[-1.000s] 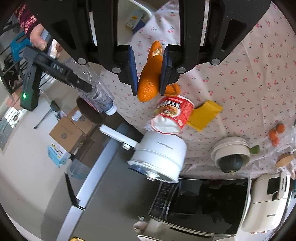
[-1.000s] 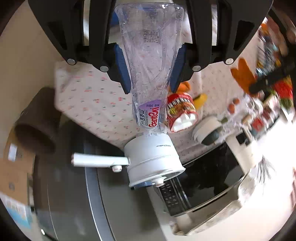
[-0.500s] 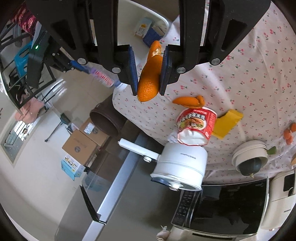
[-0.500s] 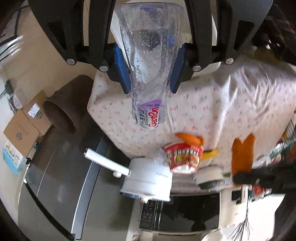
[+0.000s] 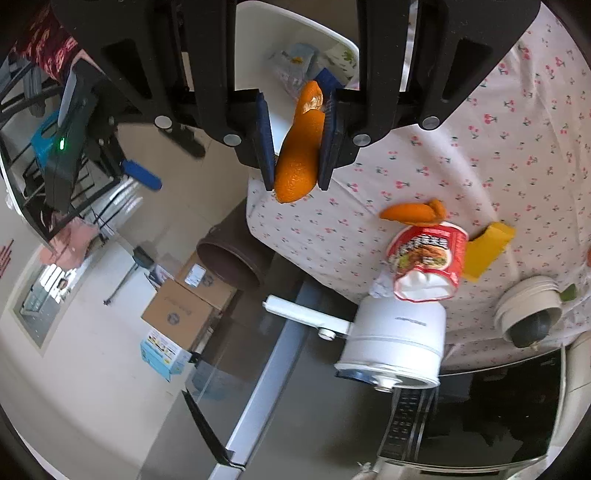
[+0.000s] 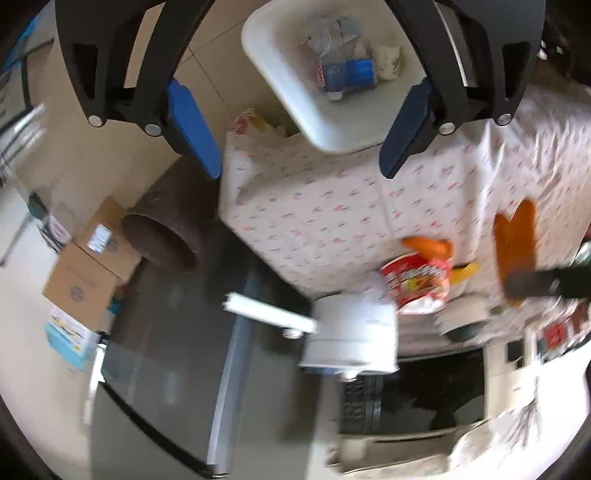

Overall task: Collect trash
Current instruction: 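Grasp the clear water bottle with the right gripper while the left carries the peel toward the bin, then open the right gripper over the white bin while the left releases the orange peel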

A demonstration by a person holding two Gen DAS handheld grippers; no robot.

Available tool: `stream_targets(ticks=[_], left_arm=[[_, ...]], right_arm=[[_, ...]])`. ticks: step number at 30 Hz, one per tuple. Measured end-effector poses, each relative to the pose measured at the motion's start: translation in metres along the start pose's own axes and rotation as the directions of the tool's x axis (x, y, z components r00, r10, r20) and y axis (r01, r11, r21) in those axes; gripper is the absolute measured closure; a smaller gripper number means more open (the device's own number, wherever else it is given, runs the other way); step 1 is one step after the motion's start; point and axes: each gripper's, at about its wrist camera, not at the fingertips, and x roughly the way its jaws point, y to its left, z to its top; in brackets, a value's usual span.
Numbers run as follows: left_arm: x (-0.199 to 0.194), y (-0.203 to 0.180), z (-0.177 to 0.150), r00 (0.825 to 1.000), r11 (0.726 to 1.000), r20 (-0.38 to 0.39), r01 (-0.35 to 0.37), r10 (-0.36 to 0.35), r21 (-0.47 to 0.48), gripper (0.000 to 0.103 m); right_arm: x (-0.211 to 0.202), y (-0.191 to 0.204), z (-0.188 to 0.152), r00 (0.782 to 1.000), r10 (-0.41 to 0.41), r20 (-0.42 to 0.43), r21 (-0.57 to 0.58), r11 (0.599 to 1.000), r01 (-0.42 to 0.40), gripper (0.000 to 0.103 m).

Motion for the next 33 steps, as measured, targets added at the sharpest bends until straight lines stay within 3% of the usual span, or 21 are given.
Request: stream_targets(ticks=[18,22,27,30,32,33], left_arm=[[0.042,-0.039,-0.011,0.993,0.995,-0.097,0.072,-0.065,0.064,0.079],[0.045,-0.042,-0.012,0.993,0.996,-0.102,0.061,-0.054,0.069,0.059],[0.044,-0.04,-0.013,0.994,0.997,-0.101,0.038,-0.031,0.074,0.049],[0.043,-0.04,-0.013,0.996,0.996,-0.083,-0.011,0.018,0.093,0.03],[0.042,-0.035,-0.013,0.996,0.995,-0.068,-0.051,0.057,0.082,0.011],[0.041,-0.031,-0.012,0.996,0.995,-0.062,-0.067,0.071,0.071,0.008]], right_arm=[[0.009,-0.045,0.011,0.992,-0.13,-0.001,0.145,0.981,0.129,0.013],[0.01,-0.049,0.011,0.991,-0.131,-0.007,0.162,0.978,0.13,0.012],[0.012,-0.045,0.014,0.992,-0.125,-0.008,0.166,0.978,0.125,0.011],[0.013,-0.041,0.017,0.992,-0.125,-0.005,0.172,0.977,0.124,0.009],[0.014,-0.039,0.02,0.992,-0.124,-0.006,0.18,0.976,0.123,0.008],[0.014,-0.037,0.022,0.992,-0.122,-0.007,0.187,0.975,0.122,0.008]])
